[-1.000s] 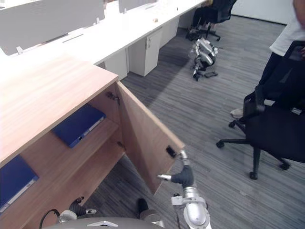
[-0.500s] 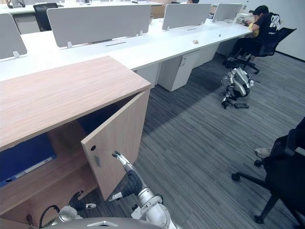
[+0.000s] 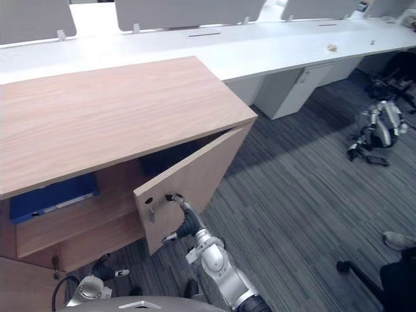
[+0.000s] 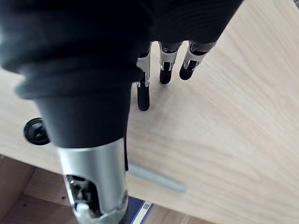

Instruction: Walk over to the cabinet, pick up the folder, carry it to the office cabinet, place the folder inside the office cabinet, then close the office cabinet door

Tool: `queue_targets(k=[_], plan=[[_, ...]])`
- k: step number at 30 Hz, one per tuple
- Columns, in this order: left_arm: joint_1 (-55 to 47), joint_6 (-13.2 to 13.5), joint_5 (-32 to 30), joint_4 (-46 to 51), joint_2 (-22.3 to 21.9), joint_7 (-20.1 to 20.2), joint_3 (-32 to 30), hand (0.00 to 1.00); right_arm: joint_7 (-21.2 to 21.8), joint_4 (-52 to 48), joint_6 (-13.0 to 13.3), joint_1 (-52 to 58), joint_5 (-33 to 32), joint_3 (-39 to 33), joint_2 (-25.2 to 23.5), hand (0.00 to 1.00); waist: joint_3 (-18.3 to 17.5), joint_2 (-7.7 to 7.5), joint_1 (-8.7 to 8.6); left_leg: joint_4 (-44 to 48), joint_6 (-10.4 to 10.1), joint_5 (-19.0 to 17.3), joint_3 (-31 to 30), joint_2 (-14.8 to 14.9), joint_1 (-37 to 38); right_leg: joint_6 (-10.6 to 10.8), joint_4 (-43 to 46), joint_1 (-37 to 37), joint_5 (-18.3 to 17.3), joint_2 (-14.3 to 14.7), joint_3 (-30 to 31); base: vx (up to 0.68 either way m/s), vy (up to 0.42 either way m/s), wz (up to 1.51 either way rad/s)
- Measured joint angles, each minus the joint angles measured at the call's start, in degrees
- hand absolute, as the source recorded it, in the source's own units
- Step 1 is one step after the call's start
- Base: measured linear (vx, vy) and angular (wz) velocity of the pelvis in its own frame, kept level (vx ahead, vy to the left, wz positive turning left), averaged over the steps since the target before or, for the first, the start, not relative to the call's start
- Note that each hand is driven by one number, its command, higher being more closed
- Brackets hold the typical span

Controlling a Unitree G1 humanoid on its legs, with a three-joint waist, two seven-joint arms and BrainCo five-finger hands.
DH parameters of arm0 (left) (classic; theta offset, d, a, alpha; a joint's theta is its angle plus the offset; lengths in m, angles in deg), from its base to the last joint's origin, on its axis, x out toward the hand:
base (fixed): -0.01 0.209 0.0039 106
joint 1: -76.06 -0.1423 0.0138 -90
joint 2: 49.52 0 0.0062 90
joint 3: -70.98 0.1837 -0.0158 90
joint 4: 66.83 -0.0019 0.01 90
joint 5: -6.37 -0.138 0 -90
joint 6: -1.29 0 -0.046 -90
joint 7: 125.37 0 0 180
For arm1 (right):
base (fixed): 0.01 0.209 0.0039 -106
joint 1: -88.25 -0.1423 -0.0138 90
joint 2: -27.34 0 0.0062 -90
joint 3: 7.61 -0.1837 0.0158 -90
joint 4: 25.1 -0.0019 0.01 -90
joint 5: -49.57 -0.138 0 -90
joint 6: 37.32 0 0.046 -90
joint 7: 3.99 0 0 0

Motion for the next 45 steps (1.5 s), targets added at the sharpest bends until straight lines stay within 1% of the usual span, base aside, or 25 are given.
queue_targets(k=[2,4,5,7,11,15,17,20,26,29,34,35,39,41,43,44,45], plan=[[0.1,-0.1,0.0,0.0,0.0,0.0,0.1,0.0,-0.5,0.4,-0.2,-0.9,0.0,-0.8,0.0,0.0,0.3,0.56,0.02,0.0,0.0,0.0,-0.5,-0.2,0.2,0.0,-0.2,0.4,0.0,-0.2,-0.7,0.11,0.013,0.25],[0.2,-0.1,0.5,0.0,0.1,0.1,0.0,0.0,-0.6,2.8,-0.4,-2.4,0.0,-1.3,-0.5,0.0,0.5,0.79,0.01,0.0,0.0,0.0,-1.4,-0.2,0.1,0.0,-0.2,0.5,0.0,-0.2,-1.3,0.05,0.006,0.2],[0.2,-0.1,0.6,0.0,0.2,0.1,0.1,0.0,-0.6,5.0,-0.6,-3.2,0.0,-2.0,-1.2,0.0,0.5,0.8,0.07,0.0,0.0,0.0,-1.7,-0.2,0.1,0.0,-0.2,0.8,-0.1,-0.2,-1.6,-0.01,0.0,0.22],[0.2,-0.1,0.6,0.0,0.2,0.1,0.1,0.0,-0.7,9.8,-1.1,-4.3,-0.2,-3.1,-2.7,0.0,0.5,0.79,0.76,0.0,0.0,0.0,-2.2,-0.3,0.4,0.0,0.0,1.3,-0.6,-0.3,-2.1,-0.06,-0.005,0.17],[0.2,-0.1,0.9,-0.2,0.2,0.0,0.1,0.0,-0.8,15.7,-1.5,-3.4,-0.3,-5.0,-4.7,0.0,0.4,1.03,0.62,-0.2,0.2,0.1,-3.1,-0.2,0.4,0.1,1.6,1.4,-2.3,-0.4,-2.9,-0.1,-0.023,0.13],[0.1,-0.5,1.1,-0.2,-0.1,-0.1,0.1,0.0,-0.9,20.8,-2.0,-1.2,-0.3,-7.6,-5.3,0.0,0.1,1.52,0.64,-0.4,0.1,0.2,-3.3,-0.1,0.4,-0.1,2.2,1.2,-2.7,-0.4,-3.0,-0.06,-0.013,0.04],[0.0,-0.8,1.2,-0.3,-0.3,-0.2,0.1,0.0,-1.0,23.4,-2.4,0.8,-0.3,-9.7,-5.7,0.0,0.0,1.78,0.26,-0.4,0.2,0.4,-3.5,-0.1,0.4,0.0,2.2,1.3,-2.5,-0.5,-3.1,0.0,0.0,0.0],[-0.3,-0.8,1.7,-0.3,-0.3,-0.3,0.1,0.0,-1.1,27.5,-2.4,2.5,-0.4,-11.9,-6.5,0.0,0.0,1.77,-0.3,-0.4,0.1,0.6,-3.5,-0.2,0.9,0.1,1.9,2.0,-2.5,-0.5,-3.2,0.0,0.0,0.0],[-0.5,-0.8,2.9,-0.5,-0.6,-0.2,0.2,0.0,-1.1,37.5,-2.5,3.4,-0.4,-16.0,-7.2,0.0,-0.2,1.84,-0.64,-0.4,0.0,0.6,-3.4,-0.3,2.3,0.2,1.5,3.0,-2.2,-0.4,-3.1,0.0,0.0,0.0],[-0.8,-0.8,4.0,-0.6,-0.6,0.0,0.2,0.0,-1.9,42.4,-3.4,2.7,-1.8,-19.0,-7.7,0.0,-0.2,1.91,-1.03,-0.5,0.0,0.6,-3.1,-0.2,3.0,0.2,0.8,4.3,-1.9,-0.4,-2.8,-0.06,-0.01,-0.06],[-0.8,-0.8,5.7,-0.7,-0.6,0.2,0.1,0.0,-2.1,46.4,-3.8,1.4,-2.8,-22.2,-7.8,0.0,-0.1,2.08,-0.94,-0.5,-0.3,0.3,-1.8,-0.1,3.4,0.2,0.3,4.4,-1.7,-0.2,-1.8,-0.07,-0.009,-0.11],[-0.8,-0.8,6.1,-1.0,-0.6,0.3,0.1,0.0,-2.1,46.9,-4.7,1.2,-4.4,-23.3,-8.0,0.0,-0.1,2.18,-1.0,-0.5,-0.4,0.1,-1.1,-0.1,3.6,0.1,0.1,4.3,-1.5,-0.1,-1.1,-0.06,0.001,-0.22],[-0.9,-0.8,7.2,-1.3,-0.6,0.3,-0.2,0.0,-2.2,48.1,-5.7,1.1,-6.3,-26.2,-8.5,0.0,0.2,2.45,-1.16,-0.5,-0.1,-0.5,0.5,0.1,4.4,0.1,0.3,4.1,-1.5,-0.1,0.7,-0.04,0.01,-0.26],[-0.8,-0.8,7.4,-1.6,-0.6,0.6,-1.0,0.0,-2.2,49.0,-6.1,0.8,-6.7,-27.8,-8.6,0.0,0.2,2.37,-1.1,-0.5,0.5,-1.0,1.9,0.2,3.7,0.2,2.7,1.6,-2.4,-0.1,2.2,-0.01,0.018,-0.32],[-0.6,-0.8,7.5,-1.8,-0.4,0.8,-1.0,0.0,-2.2,49.1,-6.3,0.5,-7.1,-28.9,-8.7,0.0,0.5,2.19,-1.57,-0.5,0.3,-0.8,2.0,0.1,2.8,0.3,5.1,-0.5,-3.3,-0.3,2.6,0.01,0.009,-0.12],[-0.4,-0.8,8.4,-2.2,-0.3,0.9,-1.1,0.0,-2.2,49.2,-6.7,0.5,-7.1,-29.7,-8.6,0.0,0.7,2.13,-1.7,-0.5,0.1,-0.7,1.8,0.0,2.3,0.9,7.2,-2.0,-4.0,-0.3,3.4,0.04,0.001,0.0],[-0.3,-0.8,8.5,-2.2,-0.2,1.1,-1.1,0.0,-2.2,49.4,-7.0,0.5,-7.1,-30.1,-8.5,0.0,1.0,2.13,-1.69,-0.5,0.2,-0.7,1.3,-0.1,2.1,0.5,9.5,-2.9,-4.8,-0.3,4.1,0.05,-0.002,0.07]])
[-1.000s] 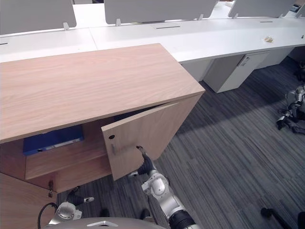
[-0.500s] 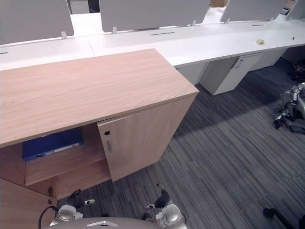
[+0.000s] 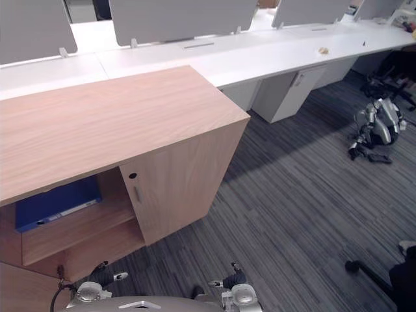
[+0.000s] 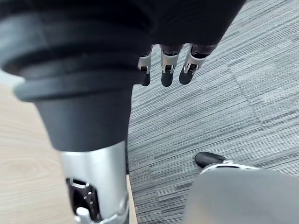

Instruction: Walk over to the cabinet, pick up the folder, carry it to the office cabinet, place the folder inside the office cabinet, then close the office cabinet door

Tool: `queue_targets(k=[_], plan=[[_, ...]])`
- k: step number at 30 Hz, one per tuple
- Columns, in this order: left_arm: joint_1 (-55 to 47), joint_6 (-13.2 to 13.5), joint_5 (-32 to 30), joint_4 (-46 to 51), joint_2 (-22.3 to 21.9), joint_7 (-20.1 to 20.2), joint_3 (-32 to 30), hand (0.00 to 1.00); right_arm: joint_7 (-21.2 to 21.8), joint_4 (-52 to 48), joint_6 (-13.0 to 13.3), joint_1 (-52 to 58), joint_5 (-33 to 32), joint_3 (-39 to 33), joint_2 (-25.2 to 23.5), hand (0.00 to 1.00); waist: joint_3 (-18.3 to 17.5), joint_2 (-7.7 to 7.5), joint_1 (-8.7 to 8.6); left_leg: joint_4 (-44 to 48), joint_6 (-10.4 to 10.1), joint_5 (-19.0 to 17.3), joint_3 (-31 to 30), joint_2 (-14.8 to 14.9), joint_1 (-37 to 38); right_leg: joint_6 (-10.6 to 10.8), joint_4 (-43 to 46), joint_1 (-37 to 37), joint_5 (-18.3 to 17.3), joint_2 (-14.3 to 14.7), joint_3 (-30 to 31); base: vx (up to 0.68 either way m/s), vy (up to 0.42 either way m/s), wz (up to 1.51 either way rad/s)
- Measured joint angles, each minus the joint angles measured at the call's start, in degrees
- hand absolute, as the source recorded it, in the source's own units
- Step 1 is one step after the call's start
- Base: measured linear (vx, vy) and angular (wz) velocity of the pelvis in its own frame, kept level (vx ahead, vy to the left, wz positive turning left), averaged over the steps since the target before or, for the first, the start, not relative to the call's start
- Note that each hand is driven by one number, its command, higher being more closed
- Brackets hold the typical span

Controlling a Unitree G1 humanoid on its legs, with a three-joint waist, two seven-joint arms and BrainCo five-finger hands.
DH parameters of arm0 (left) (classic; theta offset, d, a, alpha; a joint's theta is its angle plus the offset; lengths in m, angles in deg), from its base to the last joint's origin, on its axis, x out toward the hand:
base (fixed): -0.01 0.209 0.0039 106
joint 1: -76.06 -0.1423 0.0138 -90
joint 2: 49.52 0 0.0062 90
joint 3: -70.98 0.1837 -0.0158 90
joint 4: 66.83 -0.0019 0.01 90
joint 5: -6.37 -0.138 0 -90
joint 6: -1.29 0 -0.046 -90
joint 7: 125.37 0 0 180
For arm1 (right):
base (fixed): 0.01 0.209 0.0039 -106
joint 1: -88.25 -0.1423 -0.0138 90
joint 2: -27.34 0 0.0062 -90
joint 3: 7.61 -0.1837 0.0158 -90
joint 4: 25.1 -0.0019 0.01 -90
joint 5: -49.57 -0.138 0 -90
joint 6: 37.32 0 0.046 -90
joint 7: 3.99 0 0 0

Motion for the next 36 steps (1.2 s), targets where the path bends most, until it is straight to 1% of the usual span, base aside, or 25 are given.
queue_targets(k=[1,3,5,6,7,8,10,12,13,15,16,17,18,19,20,21,22,24,26,29,31,32,34,35,36], plan=[[0.0,0.0,0.0,0.0,0.0,0.1,0.0,0.0,0.0,0.1,-0.1,0.0,0.0,0.0,0.1,0.0,0.0,0.01,-0.02,0.0,0.0,0.0,-0.4,0.0,-0.1,0.0,1.2,-0.5,-0.6,0.1,0.8,0.09,0.009,0.32],[0.1,0.0,0.0,-0.1,0.3,0.3,0.0,0.0,0.0,0.3,-0.1,0.6,0.0,-0.7,0.1,0.0,0.1,-0.04,-0.43,0.0,0.0,0.0,-2.9,-0.1,-0.3,-0.3,4.0,-0.9,-2.7,0.2,4.2,0.11,0.037,0.69],[0.0,0.0,0.5,0.0,0.5,0.3,-1.3,0.0,-0.1,1.7,-0.1,1.0,-0.9,-1.2,0.0,0.0,0.0,-0.3,-0.15,0.0,-0.6,0.4,-6.6,-0.2,-1.4,-0.4,5.4,-0.7,-5.3,0.1,5.8,0.13,0.018,0.99],[0.1,0.0,1.0,0.0,0.6,0.3,-1.8,0.0,-0.1,1.8,-0.2,1.1,-1.2,-1.2,0.0,0.0,0.0,-0.38,0.1,0.0,-0.9,0.5,-7.5,-0.2,-1.9,-0.4,5.4,-0.7,-5.9,0.2,5.8,0.11,-0.042,0.76],[0.3,0.0,1.5,0.0,0.7,0.3,-2.6,0.0,-0.1,1.8,-0.2,1.1,-1.2,-1.1,0.0,0.0,0.0,-0.93,0.71,0.1,-1.4,0.9,-8.8,0.1,-2.5,-0.4,5.2,-0.7,-6.5,0.3,5.1,0.07,-0.053,0.61],[0.4,0.0,2.2,0.0,0.7,0.3,-2.9,0.0,-0.1,1.8,-0.1,0.7,-1.2,-1.0,0.2,0.0,0.3,-0.32,1.25,0.3,-1.7,1.7,-10.1,0.5,-3.4,-0.7,4.9,-0.7,-6.7,0.7,3.7,0.05,-0.074,0.58],[0.6,0.0,2.2,0.1,0.3,0.3,-3.8,0.0,-0.4,1.6,-0.1,0.3,-1.3,-1.0,0.7,0.0,1.1,0.38,1.25,0.4,-2.8,2.7,-12.8,0.9,-4.6,-1.4,4.9,-0.6,-7.0,1.3,1.7,0.03,-0.073,0.64],[0.7,0.0,2.2,0.8,-0.3,0.2,-5.3,0.0,-0.8,1.0,-0.1,0.4,-1.7,-1.0,0.7,0.0,1.8,0.6,1.35,0.5,-3.9,3.9,-14.5,1.3,-5.9,-2.1,4.9,-0.2,-7.3,1.7,-0.7,0.01,-0.055,0.85],[0.6,0.0,2.2,1.7,-0.6,0.1,-5.7,0.0,-1.0,0.5,-0.1,0.5,-1.7,-1.0,0.7,0.0,2.1,0.68,1.52,0.5,-4.0,4.3,-14.6,1.7,-6.7,-2.6,5.0,-0.2,-7.4,1.9,-1.7,-0.03,-0.043,1.0],[0.6,0.0,2.2,2.7,-1.5,-0.1,-6.3,0.0,-1.3,-0.6,-0.1,-0.1,-1.9,-1.1,0.6,0.0,2.7,0.81,1.77,1.9,-3.6,5.2,-13.1,2.1,-8.9,-3.2,5.3,-0.3,-7.5,2.0,-4.0,-0.07,-0.026,0.78],[0.6,0.0,2.2,3.1,-1.9,-0.1,-6.3,0.0,-1.7,-1.0,-0.1,-0.8,-2.0,-1.2,0.2,0.0,2.7,1.01,1.51,1.9,-2.6,4.2,-8.4,2.8,-9.3,-3.7,5.3,-0.4,-7.7,1.9,-5.7,-0.1,-0.006,0.67],[1.3,0.0,2.7,3.5,-2.1,0.0,-7.3,0.0,-2.3,-2.0,0.0,-1.4,-2.4,-1.7,-1.1,0.0,3.5,0.05,1.49,7.5,-0.5,1.0,-2.5,3.9,-10.9,-4.0,5.7,-0.4,-8.0,0.7,-7.3,-0.1,-0.007,0.67],[1.6,0.0,2.8,3.5,-2.4,0.0,-7.9,0.0,-2.4,-2.9,0.1,-1.2,-2.4,-2.2,-1.6,0.0,3.9,-0.53,1.47,12.2,0.2,-1.3,0.5,4.2,-12.1,-4.0,6.1,-0.2,-8.2,-0.2,-8.1,-0.08,-0.023,0.68],[1.6,0.1,3.1,3.7,-3.0,0.0,-8.0,0.0,-2.4,-3.3,0.3,-0.8,-2.4,-2.4,-1.9,0.0,4.1,-0.68,1.04,19.0,0.1,-3.4,3.5,4.5,-12.5,-3.5,6.6,0.9,-9.0,-1.2,-9.7,-0.09,-0.023,0.71],[0.9,0.1,3.2,3.7,-3.9,-0.1,-8.0,0.0,-2.4,-4.2,0.4,0.1,-3.1,-3.2,-2.0,0.0,3.4,0.89,0.81,18.3,0.0,-5.0,4.2,5.0,-11.1,-2.9,7.3,1.5,-10.6,-0.7,-10.5,-0.11,0.034,0.65],[0.6,0.1,3.2,3.7,-4.1,-0.1,-8.0,0.0,-2.4,-4.3,0.4,0.4,-3.5,-3.5,-2.0,0.0,2.6,1.97,0.66,15.8,-0.3,-5.1,4.1,4.8,-10.1,-2.4,7.5,1.6,-10.9,-0.6,-10.5,-0.09,0.06,0.45],[0.0,0.0,3.2,3.5,-4.2,-0.2,-8.1,0.0,-2.4,-4.5,0.4,0.8,-3.6,-3.8,-2.2,0.0,2.3,1.64,0.71,11.6,-0.3,-3.2,3.4,3.8,-8.4,-2.2,7.0,1.9,-11.0,-0.8,-9.8,-0.04,0.07,0.37],[-1.3,0.0,3.3,3.3,-3.7,-1.1,-8.4,0.0,-2.5,-4.2,0.6,1.0,-3.7,-4.5,-2.7,0.0,1.4,1.58,0.45,1.6,-0.5,1.9,1.2,1.7,-4.8,-1.7,4.7,2.6,-10.1,-0.7,-8.9,0.0,0.061,0.57],[-1.4,0.0,3.9,3.2,-3.6,-1.8,-9.0,0.0,-2.5,-3.0,0.8,0.6,-3.8,-4.8,-2.7,0.0,1.2,1.4,0.48,0.1,-0.5,3.3,-0.9,1.0,-4.9,-1.4,3.5,3.7,-9.4,-0.7,-9.8,0.02,0.057,0.55],[-1.5,0.0,6.0,2.9,-3.5,-2.6,-10.5,0.0,-2.4,-1.6,0.8,0.4,-3.8,-4.9,-2.7,0.0,1.1,1.14,1.52,0.1,0.1,3.7,-1.8,0.3,-3.3,-1.0,2.0,6.5,-8.3,-0.7,-10.1,0.06,0.038,0.27],[-1.6,0.1,8.8,1.9,-3.4,-3.9,-12.1,0.0,-2.5,-0.2,0.7,-0.5,-3.8,-5.0,-2.7,0.0,1.0,1.25,1.5,0.0,0.2,3.7,-2.4,-0.1,-2.2,-0.7,1.3,8.1,-8.0,-0.7,-10.3,0.04,0.005,0.06],[-1.9,0.1,11.2,1.6,-3.4,-4.8,-14.5,0.0,-2.5,0.1,0.7,-1.3,-3.8,-5.0,-2.7,0.0,1.1,1.33,1.32,0.0,0.2,3.7,-2.7,-0.2,-2.0,-0.7,1.0,8.5,-8.0,-0.7,-10.5,0.0,-0.002,0.09],[-2.3,0.1,13.2,1.7,-3.4,-5.5,-17.5,0.0,-2.5,0.4,0.6,-1.4,-3.8,-5.2,-2.7,0.0,1.1,1.36,1.35,0.0,0.2,3.7,-3.3,-0.2,-2.0,-0.8,0.8,8.9,-8.0,-0.6,-11.2,0.0,-0.017,0.18],[-3.2,0.2,16.4,2.2,-3.4,-7.4,-20.5,0.0,-2.9,1.5,0.6,-1.9,-3.7,-5.7,-2.7,0.0,1.1,1.37,1.28,0.0,0.2,3.7,-4.2,-0.3,-1.7,-0.8,0.4,9.6,-8.0,-0.5,-12.0,-0.02,-0.027,0.25],[-3.5,0.5,17.6,2.4,-3.3,-8.2,-21.2,0.0,-3.1,1.8,0.6,-2.0,-3.7,-5.8,-2.6,0.0,1.1,1.38,1.33,0.0,0.1,3.8,-4.5,-0.3,-1.6,-0.8,0.4,9.7,-8.0,-0.5,-12.3,-0.02,-0.023,0.27]])
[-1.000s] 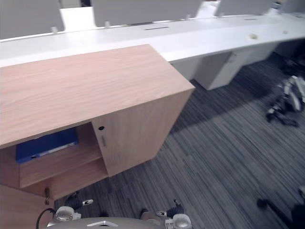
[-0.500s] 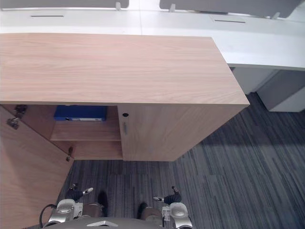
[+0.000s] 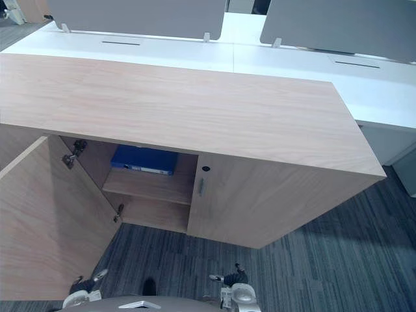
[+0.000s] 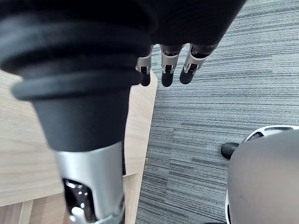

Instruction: Walk over to the cabinet, pick up the folder, carry it to the office cabinet, place the folder inside the office cabinet, then close the office cabinet door

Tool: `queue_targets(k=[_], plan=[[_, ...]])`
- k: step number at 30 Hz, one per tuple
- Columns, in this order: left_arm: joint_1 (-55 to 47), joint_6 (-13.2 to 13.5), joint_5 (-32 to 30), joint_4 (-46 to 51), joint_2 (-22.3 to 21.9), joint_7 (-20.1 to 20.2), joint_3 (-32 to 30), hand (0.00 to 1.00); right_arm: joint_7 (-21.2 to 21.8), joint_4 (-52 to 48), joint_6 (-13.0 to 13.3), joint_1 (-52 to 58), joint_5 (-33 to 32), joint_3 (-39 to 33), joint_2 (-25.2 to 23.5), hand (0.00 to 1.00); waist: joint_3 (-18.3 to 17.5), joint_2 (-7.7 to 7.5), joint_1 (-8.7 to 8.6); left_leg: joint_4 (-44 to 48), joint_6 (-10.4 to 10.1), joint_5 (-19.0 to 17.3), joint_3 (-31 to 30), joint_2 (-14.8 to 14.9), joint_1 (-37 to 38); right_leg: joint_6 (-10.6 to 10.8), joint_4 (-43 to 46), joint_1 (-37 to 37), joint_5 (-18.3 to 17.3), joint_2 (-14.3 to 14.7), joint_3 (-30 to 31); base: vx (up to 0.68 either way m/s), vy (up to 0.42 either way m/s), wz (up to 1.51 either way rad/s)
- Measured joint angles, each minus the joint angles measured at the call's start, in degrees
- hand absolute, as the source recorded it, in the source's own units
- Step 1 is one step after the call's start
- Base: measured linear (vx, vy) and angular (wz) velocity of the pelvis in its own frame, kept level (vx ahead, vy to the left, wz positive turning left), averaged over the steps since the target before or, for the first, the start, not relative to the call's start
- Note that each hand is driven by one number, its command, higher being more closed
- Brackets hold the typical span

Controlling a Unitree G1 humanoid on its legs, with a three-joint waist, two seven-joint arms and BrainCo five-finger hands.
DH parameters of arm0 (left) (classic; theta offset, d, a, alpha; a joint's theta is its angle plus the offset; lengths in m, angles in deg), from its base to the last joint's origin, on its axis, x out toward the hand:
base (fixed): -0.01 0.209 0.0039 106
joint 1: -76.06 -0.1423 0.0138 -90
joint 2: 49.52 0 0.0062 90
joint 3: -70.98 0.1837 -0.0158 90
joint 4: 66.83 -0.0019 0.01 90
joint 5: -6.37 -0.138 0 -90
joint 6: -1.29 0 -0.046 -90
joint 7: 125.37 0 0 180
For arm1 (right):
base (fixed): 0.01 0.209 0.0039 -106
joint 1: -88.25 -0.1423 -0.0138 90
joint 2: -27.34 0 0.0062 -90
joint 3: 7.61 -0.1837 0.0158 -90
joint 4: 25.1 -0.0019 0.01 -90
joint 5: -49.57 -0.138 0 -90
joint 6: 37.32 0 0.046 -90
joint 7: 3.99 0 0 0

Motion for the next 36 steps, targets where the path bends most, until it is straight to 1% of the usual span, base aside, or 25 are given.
queue_targets(k=[2,4,6,8,9,11,15,18,20,21,23,27,29,33,36], plan=[[-0.9,1.0,3.5,1.3,0.4,-1.9,-1.6,0.0,-0.3,0.0,-0.3,0.0,0.1,-0.1,0.0,0.0,0.1,0.09,0.26,0.0,-0.1,0.2,-1.1,0.0,0.2,-0.1,-0.4,0.9,-0.1,0.0,-1.1,-0.02,-0.021,0.23],[-2.4,1.6,4.9,4.3,0.4,-3.1,-2.5,0.0,-0.6,0.0,-0.5,0.1,0.1,-0.1,-0.1,0.0,0.2,0.08,0.57,0.0,-0.2,0.3,-2.1,-0.1,0.2,-0.2,-0.9,1.5,-0.2,0.0,-2.1,-0.03,-0.02,0.27],[-3.3,2.3,4.9,7.4,0.3,-4.6,-3.0,0.0,-1.2,0.0,-0.5,0.1,0.2,0.3,-0.1,0.0,0.2,0.07,0.91,0.0,-0.3,0.4,-3.2,-0.2,-0.1,-0.7,-0.9,1.7,-0.8,0.0,-3.2,-0.04,-0.025,0.31],[-3.5,3.1,4.9,10.6,0.2,-5.5,-3.8,0.0,-1.8,0.0,-0.5,0.1,0.2,0.6,-0.1,0.0,0.2,0.02,1.38,0.0,-0.4,0.7,-4.4,-0.3,-0.7,-0.6,-1.0,1.7,-0.9,-0.1,-4.4,-0.03,-0.021,0.33],[-4.0,3.6,4.9,13.6,0.2,-6.4,-4.0,0.0,-1.9,0.0,-0.5,0.2,0.2,1.6,0.0,0.0,0.3,-0.08,1.82,0.0,-0.4,0.8,-5.3,-0.6,-1.1,-0.4,-1.2,2.1,-1.0,-0.1,-5.5,-0.03,-0.02,0.35],[-4.6,3.8,4.8,17.6,0.2,-7.3,-4.4,0.0,-1.9,-0.1,-0.5,0.1,0.2,2.6,0.0,0.0,0.4,-0.33,2.23,0.0,-0.2,1.0,-6.5,-0.9,-1.4,-0.2,-1.3,2.8,-1.0,-0.3,-6.7,0.0,-0.025,0.34],[-5.4,4.8,4.7,26.5,0.2,-7.9,-5.7,0.0,-1.9,-0.4,-0.5,-0.6,0.3,4.4,0.0,0.0,1.1,-0.98,3.53,0.0,-0.2,1.2,-8.5,-1.5,-1.4,0.1,-1.4,3.8,-0.8,-0.3,-8.6,0.02,-0.031,0.3],[-5.5,5.6,3.9,30.9,0.2,-8.8,-5.6,0.0,-1.9,-2.8,-0.4,-1.9,0.4,6.2,0.0,0.0,1.7,-0.85,3.75,0.0,0.0,1.8,-10.2,-1.9,-1.9,-0.1,-1.4,3.8,-0.8,-0.2,-8.7,0.01,-0.022,0.3],[-5.5,5.9,2.5,33.0,0.4,-9.3,-5.7,0.0,-1.9,-4.8,-0.3,-3.1,2.5,8.8,-0.1,0.0,2.5,-0.93,4.03,0.0,0.0,1.9,-10.9,-2.0,-2.2,-0.2,-1.4,3.8,-0.9,-0.2,-8.7,-0.04,-0.015,0.14],[-5.5,5.9,2.1,33.4,0.4,-9.4,-5.7,0.0,-1.9,-4.8,-0.2,-3.4,2.6,9.5,-0.1,0.0,2.6,-1.02,4.15,0.0,0.0,1.9,-11.0,-2.0,-2.3,-0.3,-1.4,3.8,-0.9,-0.2,-8.7,-0.04,-0.017,0.1],[-5.1,6.0,1.2,33.7,0.5,-9.8,-5.7,0.0,-1.8,-4.9,-0.2,-4.0,2.6,11.4,-0.1,0.0,2.8,-1.23,5.21,-0.1,0.0,1.9,-11.2,-2.0,-2.3,-0.3,-1.4,3.8,-1.0,-0.1,-8.7,-0.03,-0.016,0.04],[-5.1,6.0,0.2,33.7,0.9,-10.0,-6.1,0.0,-1.8,-5.0,-0.1,-5.1,2.8,13.9,-0.3,0.0,3.5,-1.63,6.04,-0.1,-0.1,1.9,-11.3,-2.0,-2.5,-0.4,-1.4,3.7,-1.0,-0.1,-8.7,-0.05,-0.016,0.03],[-5.1,6.0,0.2,33.6,1.0,-10.1,-8.1,0.0,-1.8,-5.0,-0.1,-5.3,4.6,14.1,-0.6,0.0,3.7,-1.79,6.54,-0.1,-0.2,1.9,-11.4,-1.9,-2.6,-0.4,-1.5,3.7,-1.0,-0.1,-8.7,-0.04,-0.014,0.02],[-5.7,6.0,0.2,33.6,1.5,-10.7,-11.2,0.0,-1.9,-5.0,-0.1,-5.8,4.8,16.1,-0.6,0.0,3.8,-1.83,7.05,-0.1,-0.1,1.9,-11.6,-2.0,-2.8,-0.6,-1.7,3.6,-1.1,-0.1,-8.8,-0.01,-0.008,0.01],[-5.6,6.0,0.2,33.8,2.7,-11.2,-12.8,0.0,-1.9,-5.0,0.3,-6.0,4.9,16.1,-0.6,0.0,3.8,-1.85,7.93,-0.1,-0.1,2.0,-12.1,-2.2,-2.9,-0.5,-1.8,3.7,-1.1,0.0,-8.9,-0.01,-0.018,0.1]])
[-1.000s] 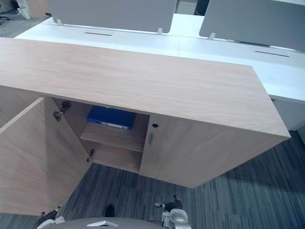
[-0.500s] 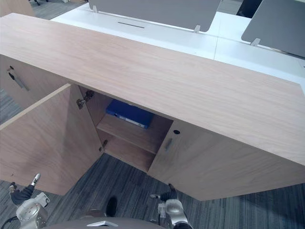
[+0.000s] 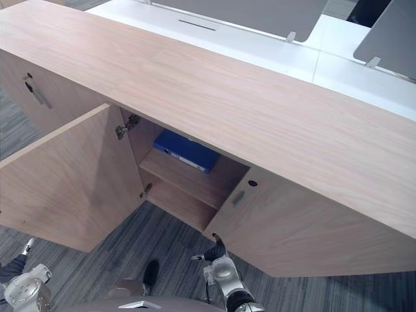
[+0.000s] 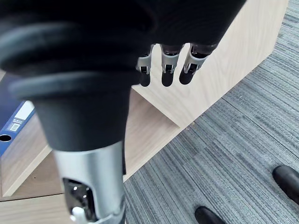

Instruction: Walk over to the cabinet, pick up the folder, carry it to the office cabinet, place the folder inside the office cabinet, then close the office cabinet door

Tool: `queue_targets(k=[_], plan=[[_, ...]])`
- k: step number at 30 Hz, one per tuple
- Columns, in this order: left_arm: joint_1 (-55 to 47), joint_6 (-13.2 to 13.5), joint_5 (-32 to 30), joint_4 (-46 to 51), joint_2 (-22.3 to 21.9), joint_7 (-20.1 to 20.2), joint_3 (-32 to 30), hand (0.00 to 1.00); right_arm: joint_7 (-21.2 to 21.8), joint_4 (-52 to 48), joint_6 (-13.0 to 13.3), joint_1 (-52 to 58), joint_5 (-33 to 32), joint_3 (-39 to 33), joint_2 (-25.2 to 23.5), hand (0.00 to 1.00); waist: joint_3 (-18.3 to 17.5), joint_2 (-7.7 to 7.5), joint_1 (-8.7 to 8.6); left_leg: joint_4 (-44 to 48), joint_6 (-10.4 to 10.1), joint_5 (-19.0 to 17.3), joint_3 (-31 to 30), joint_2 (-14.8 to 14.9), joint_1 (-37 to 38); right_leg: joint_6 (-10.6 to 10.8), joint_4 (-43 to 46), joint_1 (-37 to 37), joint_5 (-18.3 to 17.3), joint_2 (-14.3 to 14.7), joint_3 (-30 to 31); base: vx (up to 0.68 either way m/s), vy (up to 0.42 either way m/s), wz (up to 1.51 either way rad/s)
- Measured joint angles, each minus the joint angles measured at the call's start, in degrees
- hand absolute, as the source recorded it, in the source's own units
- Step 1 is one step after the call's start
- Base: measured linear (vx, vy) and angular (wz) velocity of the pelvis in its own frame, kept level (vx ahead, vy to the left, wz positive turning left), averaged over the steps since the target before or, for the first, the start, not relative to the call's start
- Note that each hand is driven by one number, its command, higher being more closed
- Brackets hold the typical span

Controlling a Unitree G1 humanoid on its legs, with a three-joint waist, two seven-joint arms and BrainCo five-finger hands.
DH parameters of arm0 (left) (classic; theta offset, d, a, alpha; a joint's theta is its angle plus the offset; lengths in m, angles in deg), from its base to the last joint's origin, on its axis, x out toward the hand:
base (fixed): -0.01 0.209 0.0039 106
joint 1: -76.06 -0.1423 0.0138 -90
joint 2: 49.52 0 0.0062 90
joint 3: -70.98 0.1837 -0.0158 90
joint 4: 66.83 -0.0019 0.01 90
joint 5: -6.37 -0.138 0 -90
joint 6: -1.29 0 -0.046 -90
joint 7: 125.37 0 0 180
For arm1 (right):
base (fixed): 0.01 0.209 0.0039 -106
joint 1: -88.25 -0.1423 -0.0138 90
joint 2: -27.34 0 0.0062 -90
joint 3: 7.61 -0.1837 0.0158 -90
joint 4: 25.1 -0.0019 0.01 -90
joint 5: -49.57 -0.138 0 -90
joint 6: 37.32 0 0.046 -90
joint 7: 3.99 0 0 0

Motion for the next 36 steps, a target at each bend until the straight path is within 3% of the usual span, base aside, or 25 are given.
queue_targets(k=[12,19,20,21,22,23,24,25,26,27,29,32,36], plan=[[0.7,-0.1,-5.6,2.5,2.7,1.0,-0.6,0.0,0.0,0.0,0.3,-0.2,2.1,1.7,-0.6,0.0,0.7,-0.38,1.04,0.0,-0.2,0.6,-2.6,-0.5,-1.1,-0.1,-0.4,0.1,-0.1,0.1,0.3,-0.04,-0.019,0.13],[0.8,-0.3,-10.3,6.8,2.7,1.8,4.0,0.0,0.0,-0.2,0.3,0.1,2.1,0.9,-0.6,0.0,1.0,-0.51,0.67,0.0,-0.3,0.6,-1.9,-0.5,-1.7,-0.5,-0.5,-0.5,-0.3,0.1,0.7,-0.05,-0.012,-0.02],[0.8,-0.6,-11.6,6.9,2.9,2.3,4.7,0.0,0.0,-0.3,0.3,0.1,2.1,0.7,-0.6,0.0,1.2,-0.01,0.51,0.0,-0.3,0.6,-1.7,-0.5,-2.0,-0.5,-0.5,-0.9,-0.3,0.0,1.1,-0.02,-0.001,-0.11],[1.0,-1.1,-12.5,7.0,4.0,3.0,4.1,0.0,0.1,-0.5,0.3,0.1,2.1,-0.1,-0.7,0.0,1.3,0.18,0.62,0.0,-0.4,0.5,-1.3,-0.5,-2.5,0.0,-0.5,-1.3,0.1,0.0,1.4,-0.02,0.008,-0.27],[1.3,-1.9,-13.6,7.2,9.3,4.2,-0.1,0.0,0.1,-1.6,0.2,0.4,2.1,-0.1,0.0,0.0,0.9,-0.7,-0.04,0.0,-0.3,0.0,0.1,-0.1,-2.8,0.1,-1.0,-2.3,0.6,0.2,2.4,0.0,-0.002,-0.47],[3.5,-3.1,-11.5,6.2,18.6,5.3,-3.3,0.0,0.7,-5.2,0.2,2.2,2.0,0.1,0.8,0.0,0.3,-2.18,0.13,0.4,-0.4,-0.4,1.4,0.6,-3.1,0.0,-1.7,-3.6,0.7,0.5,3.9,0.02,-0.011,-0.48],[7.2,-2.9,-9.3,4.0,23.9,6.0,-2.2,0.0,0.8,-7.2,0.4,3.3,1.7,-0.2,1.4,0.0,0.3,-2.23,0.77,0.5,-0.6,-0.6,1.8,0.7,-3.5,0.0,-1.6,-4.2,0.7,0.6,4.3,0.03,-0.021,-0.3],[11.2,-2.8,-8.1,0.9,29.9,8.0,3.9,0.0,1.0,-8.3,0.3,4.1,1.4,-0.7,2.2,0.0,0.2,-2.49,1.41,0.4,-0.6,-0.7,2.8,1.1,-4.0,-0.2,-1.5,-4.5,0.4,0.6,4.5,0.01,-0.014,-0.06],[16.7,-4.2,-7.8,-4.5,33.3,6.1,10.1,0.0,1.4,-7.6,0.2,3.7,1.4,0.2,3.1,0.0,0.2,-1.37,1.28,0.1,-0.2,0.7,2.9,1.1,-4.1,0.1,-0.5,-4.8,1.0,0.6,6.0,0.0,0.036,-0.05],[20.5,-4.8,-7.6,-9.3,33.1,5.4,9.6,0.0,1.9,-6.0,0.2,2.3,1.4,0.4,3.4,0.0,0.2,-0.71,0.52,0.4,0.3,1.3,3.3,1.0,-4.3,0.1,0.5,-5.5,1.1,0.5,8.7,-0.01,0.06,-0.09],[22.0,-5.1,-7.7,-10.4,33.1,4.3,9.5,0.0,1.9,-5.8,0.3,2.2,1.4,0.4,1.9,0.0,0.2,-0.74,0.88,0.4,0.2,1.4,4.0,1.2,-4.6,0.2,0.3,-6.3,1.5,0.5,10.2,-0.06,0.065,-0.17],[22.0,-5.1,-7.8,-10.2,33.2,4.8,11.7,0.0,1.9,-5.2,0.2,2.2,1.5,-0.1,0.5,0.0,0.3,-0.53,1.82,0.0,-0.5,1.4,4.7,1.6,-4.6,0.4,0.3,-7.0,1.7,0.7,11.3,-0.13,0.019,-0.13],[21.1,-5.1,-7.8,-7.8,33.2,5.3,10.5,0.0,1.9,-4.9,0.2,1.6,1.5,-0.5,0.3,0.0,0.4,-0.02,1.79,0.0,-0.5,1.4,6.6,2.8,-5.9,-0.3,0.0,-8.9,1.7,1.6,13.1,-0.18,0.017,-0.24]])
